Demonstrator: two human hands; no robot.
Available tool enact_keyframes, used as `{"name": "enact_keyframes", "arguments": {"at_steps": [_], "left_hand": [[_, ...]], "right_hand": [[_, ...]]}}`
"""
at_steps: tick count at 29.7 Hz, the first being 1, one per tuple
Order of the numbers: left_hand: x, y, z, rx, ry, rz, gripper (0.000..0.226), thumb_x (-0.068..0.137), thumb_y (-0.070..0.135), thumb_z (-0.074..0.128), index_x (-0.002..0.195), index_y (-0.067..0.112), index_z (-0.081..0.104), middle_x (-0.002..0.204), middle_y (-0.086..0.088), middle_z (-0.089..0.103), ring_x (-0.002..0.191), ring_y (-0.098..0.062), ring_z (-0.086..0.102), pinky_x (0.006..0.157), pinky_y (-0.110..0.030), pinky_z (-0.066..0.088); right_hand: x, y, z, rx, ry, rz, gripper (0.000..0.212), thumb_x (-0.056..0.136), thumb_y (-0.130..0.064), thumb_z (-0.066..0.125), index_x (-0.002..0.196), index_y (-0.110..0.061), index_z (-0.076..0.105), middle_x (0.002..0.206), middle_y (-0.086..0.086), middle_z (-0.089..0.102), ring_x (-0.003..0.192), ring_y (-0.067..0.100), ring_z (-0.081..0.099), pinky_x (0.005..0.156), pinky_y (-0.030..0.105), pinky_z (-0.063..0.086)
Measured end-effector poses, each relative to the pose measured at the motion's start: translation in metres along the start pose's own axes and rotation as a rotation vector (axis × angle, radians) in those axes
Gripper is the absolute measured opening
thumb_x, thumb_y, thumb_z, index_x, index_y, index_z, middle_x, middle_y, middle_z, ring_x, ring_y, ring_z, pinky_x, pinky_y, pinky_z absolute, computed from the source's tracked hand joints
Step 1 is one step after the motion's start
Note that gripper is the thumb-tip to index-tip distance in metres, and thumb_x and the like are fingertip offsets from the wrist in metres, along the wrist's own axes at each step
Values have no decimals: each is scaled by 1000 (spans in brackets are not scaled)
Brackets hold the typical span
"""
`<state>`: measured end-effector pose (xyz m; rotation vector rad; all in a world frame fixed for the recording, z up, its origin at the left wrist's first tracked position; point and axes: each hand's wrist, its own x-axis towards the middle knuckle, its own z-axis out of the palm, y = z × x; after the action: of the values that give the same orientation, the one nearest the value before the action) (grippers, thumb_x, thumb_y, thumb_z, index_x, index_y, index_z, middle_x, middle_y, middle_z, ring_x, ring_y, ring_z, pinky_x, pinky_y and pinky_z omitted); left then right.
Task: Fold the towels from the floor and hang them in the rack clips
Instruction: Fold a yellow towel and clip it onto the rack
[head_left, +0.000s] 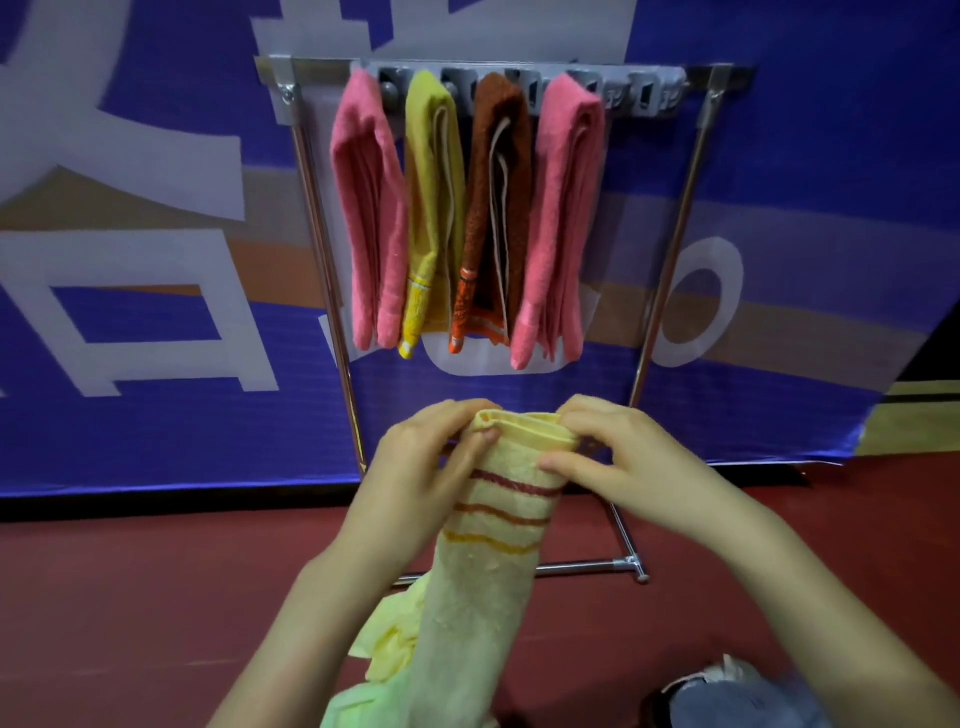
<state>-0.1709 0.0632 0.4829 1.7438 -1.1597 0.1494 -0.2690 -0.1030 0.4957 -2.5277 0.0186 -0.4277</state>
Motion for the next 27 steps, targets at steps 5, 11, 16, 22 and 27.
{"name": "enact_keyframes", "arguments": {"at_steps": [5, 11, 16, 22, 27], "left_hand": [[12, 8, -2, 7, 78, -4, 26, 85, 31, 49, 98, 15, 64, 84, 21, 60, 82, 7, 56, 70, -5, 40], [27, 20, 1, -98, 92, -1, 13, 85, 25, 49, 87, 36, 55, 76, 24, 61, 73, 6, 54, 64, -7, 39], [42, 31, -4, -211, 11, -74, 13, 81, 28, 50, 90, 24, 58, 78, 4, 59, 73, -9, 55, 64, -25, 47], [78, 44, -23, 139, -420, -95, 45, 73, 47, 63, 87, 4, 65, 75, -18, 59, 64, -12, 49, 57, -25, 39], [82, 43, -22, 69, -415, -56, 27, 85, 26, 58, 79, 1, 63, 71, -8, 54, 61, -6, 47, 54, -19, 36]], "right_hand": [[2, -7, -3, 198, 109, -65, 18, 83, -30, 54, 78, -13, 54, 70, 6, 50, 65, 10, 46, 64, 29, 40], [9, -7, -16, 673, 299, 10, 47, 83, 0, 58, 113, -33, 44, 79, 3, 63, 79, 12, 59, 80, 26, 48], [12, -9, -19, 917, 482, 61, 48, 81, -3, 58, 118, -29, 44, 76, -2, 66, 76, 5, 65, 78, 21, 54], [19, -11, -15, 906, 413, 37, 48, 81, -4, 59, 116, -33, 42, 77, -1, 66, 79, 9, 66, 78, 22, 54], [7, 5, 7, 944, 302, 66, 44, 74, -19, 63, 114, -30, 48, 90, -11, 71, 91, 1, 65, 76, 17, 52]]}}
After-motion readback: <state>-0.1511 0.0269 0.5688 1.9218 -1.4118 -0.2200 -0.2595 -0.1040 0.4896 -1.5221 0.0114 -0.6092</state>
